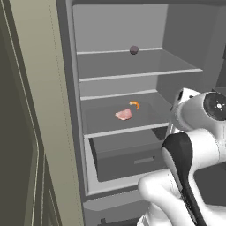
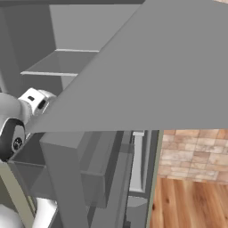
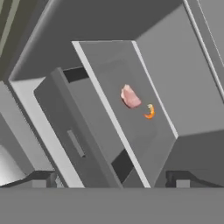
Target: Transport the steak and lime to the fridge. Place the steak on the rack containing meat and place the lime on the rack containing the vegetable, ensuring meats and vegetables are on different racks.
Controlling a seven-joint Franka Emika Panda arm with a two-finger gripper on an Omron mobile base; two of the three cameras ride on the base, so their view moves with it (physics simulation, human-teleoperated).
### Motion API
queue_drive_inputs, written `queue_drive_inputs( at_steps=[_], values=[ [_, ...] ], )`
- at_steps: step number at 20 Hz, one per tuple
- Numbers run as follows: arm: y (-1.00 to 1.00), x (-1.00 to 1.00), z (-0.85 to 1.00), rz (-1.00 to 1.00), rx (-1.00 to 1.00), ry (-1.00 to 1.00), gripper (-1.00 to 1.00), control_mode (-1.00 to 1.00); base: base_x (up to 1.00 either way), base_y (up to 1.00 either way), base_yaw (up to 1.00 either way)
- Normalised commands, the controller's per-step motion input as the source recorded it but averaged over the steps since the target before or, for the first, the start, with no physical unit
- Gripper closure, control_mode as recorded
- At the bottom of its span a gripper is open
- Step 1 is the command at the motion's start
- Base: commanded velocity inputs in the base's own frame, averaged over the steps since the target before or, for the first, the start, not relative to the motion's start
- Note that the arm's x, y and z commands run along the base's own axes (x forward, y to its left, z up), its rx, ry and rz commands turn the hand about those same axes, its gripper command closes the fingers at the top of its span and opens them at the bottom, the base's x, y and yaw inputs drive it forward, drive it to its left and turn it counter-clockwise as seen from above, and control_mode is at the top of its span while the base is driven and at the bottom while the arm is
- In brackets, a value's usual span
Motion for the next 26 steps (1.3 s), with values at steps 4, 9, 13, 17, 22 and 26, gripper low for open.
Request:
queue_drive_inputs(
  at_steps=[4,9,13,17,22,26],
  values=[
    [0.01,-0.67,0.28,0.0,-0.02,-0.08,-1.0,-1.0,0.0,0.0,0.0],
    [0.0,-0.38,0.35,0.0,0.0,0.0,-1.0,-1.0,0.0,0.0,0.0],
    [0.0,-0.41,0.19,0.01,0.0,-0.02,-1.0,-1.0,0.0,0.0,0.0],
    [0.01,-0.58,0.02,0.03,0.0,-0.06,-1.0,1.0,-0.25,0.02,0.02],
    [0.0,0.0,0.0,0.0,0.0,0.0,-1.0,1.0,-1.0,0.09,0.1],
    [0.0,0.0,0.0,0.0,0.0,0.0,-1.0,1.0,-1.0,0.03,0.09]
  ],
)
